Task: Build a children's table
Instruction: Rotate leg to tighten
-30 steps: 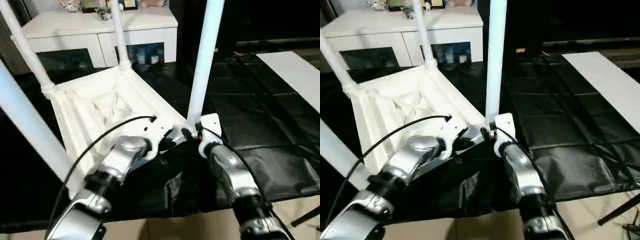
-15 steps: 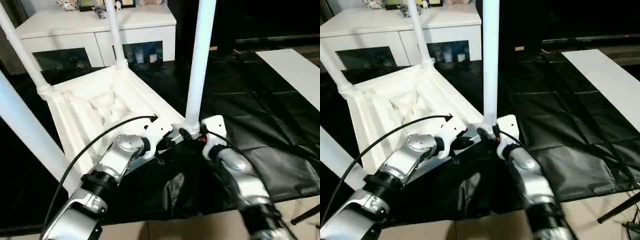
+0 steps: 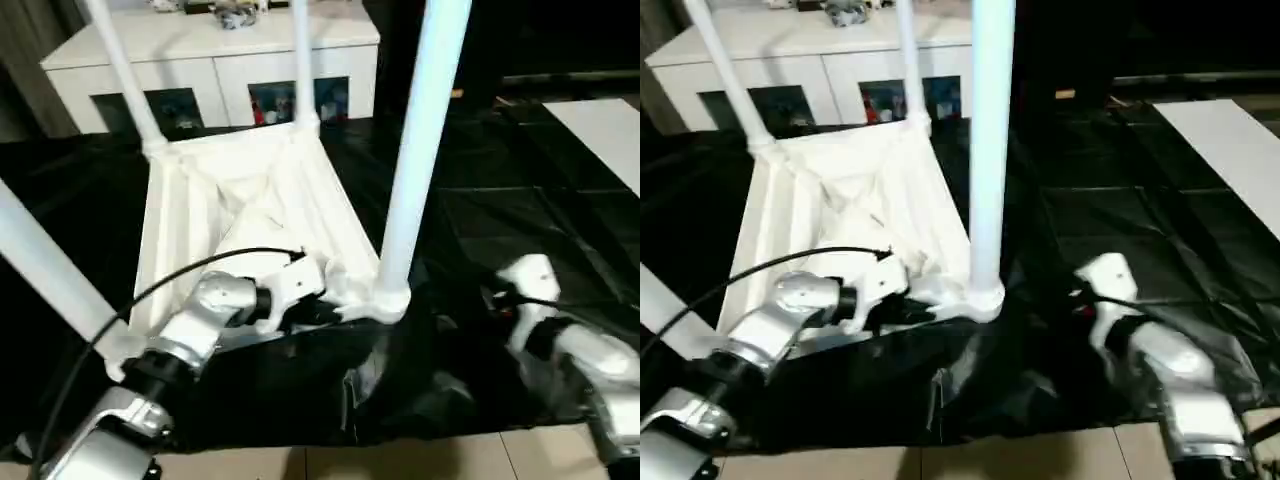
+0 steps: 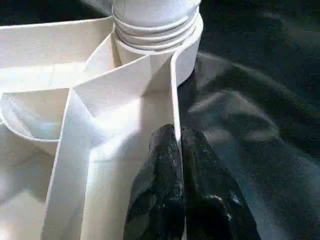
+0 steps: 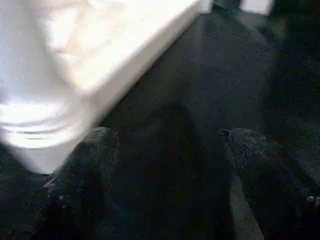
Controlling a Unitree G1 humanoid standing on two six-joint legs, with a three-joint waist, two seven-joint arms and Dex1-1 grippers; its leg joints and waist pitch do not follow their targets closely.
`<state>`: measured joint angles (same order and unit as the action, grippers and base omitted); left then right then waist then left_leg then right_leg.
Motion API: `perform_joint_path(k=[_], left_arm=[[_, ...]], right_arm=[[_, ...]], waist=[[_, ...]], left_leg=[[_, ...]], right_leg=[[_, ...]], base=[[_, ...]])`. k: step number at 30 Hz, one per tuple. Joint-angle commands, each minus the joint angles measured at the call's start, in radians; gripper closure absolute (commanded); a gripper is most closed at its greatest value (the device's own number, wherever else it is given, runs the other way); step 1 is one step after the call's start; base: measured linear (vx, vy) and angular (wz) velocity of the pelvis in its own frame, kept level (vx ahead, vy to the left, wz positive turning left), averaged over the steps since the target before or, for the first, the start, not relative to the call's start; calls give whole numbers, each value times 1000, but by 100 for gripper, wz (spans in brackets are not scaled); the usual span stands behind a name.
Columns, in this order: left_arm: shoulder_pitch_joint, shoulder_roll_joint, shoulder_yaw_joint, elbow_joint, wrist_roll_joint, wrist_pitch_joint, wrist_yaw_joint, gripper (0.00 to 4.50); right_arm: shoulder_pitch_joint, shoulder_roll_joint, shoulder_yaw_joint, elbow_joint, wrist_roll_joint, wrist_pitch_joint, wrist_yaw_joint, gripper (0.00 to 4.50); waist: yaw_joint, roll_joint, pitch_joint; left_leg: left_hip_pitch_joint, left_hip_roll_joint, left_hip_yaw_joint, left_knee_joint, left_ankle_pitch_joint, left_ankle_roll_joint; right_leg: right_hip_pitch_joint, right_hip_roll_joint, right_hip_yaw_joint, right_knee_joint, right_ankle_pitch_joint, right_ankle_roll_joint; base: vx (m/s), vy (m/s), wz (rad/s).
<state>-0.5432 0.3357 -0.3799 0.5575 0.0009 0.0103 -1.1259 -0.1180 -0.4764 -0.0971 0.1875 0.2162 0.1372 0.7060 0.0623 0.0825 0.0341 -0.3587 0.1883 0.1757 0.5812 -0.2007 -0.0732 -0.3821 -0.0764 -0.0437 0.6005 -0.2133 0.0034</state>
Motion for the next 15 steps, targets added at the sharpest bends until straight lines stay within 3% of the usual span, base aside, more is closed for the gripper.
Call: perform_joint_path(k=[1,10,13,15], left_arm=[[21,-5,-67,11,16,-37,-68,450],[7,37,-65,46,20,-80,-153,450],[-11,26,-35,100,61,-164,-22,450],[-8,22,4,94,21,-155,-34,406]], right_arm=[[-25,10,-3,22,-24,-19,-25,75],[-40,62,54,-3,-40,-13,-47,75],[-49,72,56,4,-42,-17,-64,75],[-57,93,41,9,-47,-21,-104,68]], waist=[[-5,-14,-50],[-4,-9,-53],[-4,-11,-51],[-7,-16,-48]], left_leg=[[3,35,-8,-60,-150,89],[1,37,-8,-58,-125,92],[1,36,-8,-59,-139,93],[0,36,-8,-64,-169,78]], right_leg=[[42,-59,35,-70,-55,-258],[45,-59,33,-61,-22,-254],[44,-60,32,-63,-38,-250],[43,-61,32,-69,-111,-239]], base=[[0,0,0],[0,0,0],[0,0,0],[0,0,0]])
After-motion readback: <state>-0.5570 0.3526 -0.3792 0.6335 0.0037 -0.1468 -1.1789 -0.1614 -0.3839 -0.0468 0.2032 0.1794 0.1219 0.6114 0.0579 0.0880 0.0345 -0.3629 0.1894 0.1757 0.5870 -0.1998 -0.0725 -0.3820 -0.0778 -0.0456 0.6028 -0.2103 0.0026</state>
